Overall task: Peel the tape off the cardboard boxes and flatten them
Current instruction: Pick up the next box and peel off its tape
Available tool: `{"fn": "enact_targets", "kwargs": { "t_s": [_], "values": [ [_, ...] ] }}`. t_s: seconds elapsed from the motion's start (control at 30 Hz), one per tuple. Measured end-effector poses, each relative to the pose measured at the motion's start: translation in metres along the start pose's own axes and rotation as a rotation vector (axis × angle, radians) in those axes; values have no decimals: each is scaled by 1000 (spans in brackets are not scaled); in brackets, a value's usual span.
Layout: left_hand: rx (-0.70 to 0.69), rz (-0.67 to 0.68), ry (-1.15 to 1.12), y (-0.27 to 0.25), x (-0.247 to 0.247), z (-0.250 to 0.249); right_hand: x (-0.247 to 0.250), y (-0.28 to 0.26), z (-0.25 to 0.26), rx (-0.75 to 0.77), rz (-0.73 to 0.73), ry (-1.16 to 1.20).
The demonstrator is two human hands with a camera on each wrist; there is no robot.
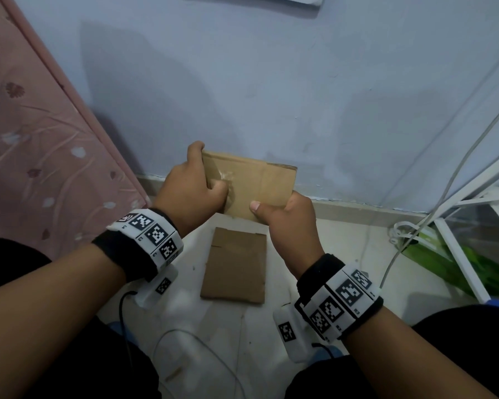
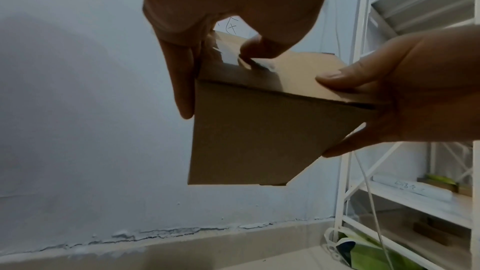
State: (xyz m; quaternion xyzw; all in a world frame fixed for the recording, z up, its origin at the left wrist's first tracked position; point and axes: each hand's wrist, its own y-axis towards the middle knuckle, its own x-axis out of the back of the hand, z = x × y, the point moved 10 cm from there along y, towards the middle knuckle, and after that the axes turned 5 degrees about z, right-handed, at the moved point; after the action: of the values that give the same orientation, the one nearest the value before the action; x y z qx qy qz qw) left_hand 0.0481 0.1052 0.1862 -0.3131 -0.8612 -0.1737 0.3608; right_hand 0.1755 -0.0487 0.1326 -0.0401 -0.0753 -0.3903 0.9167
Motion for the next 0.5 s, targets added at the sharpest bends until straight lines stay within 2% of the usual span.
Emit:
{"fn": "enact_targets", "kwargs": {
  "t_s": [0.5],
  "values": [
    [-15, 7, -203, 9, 0, 4, 7, 4, 4, -7, 16, 61]
  ]
}}
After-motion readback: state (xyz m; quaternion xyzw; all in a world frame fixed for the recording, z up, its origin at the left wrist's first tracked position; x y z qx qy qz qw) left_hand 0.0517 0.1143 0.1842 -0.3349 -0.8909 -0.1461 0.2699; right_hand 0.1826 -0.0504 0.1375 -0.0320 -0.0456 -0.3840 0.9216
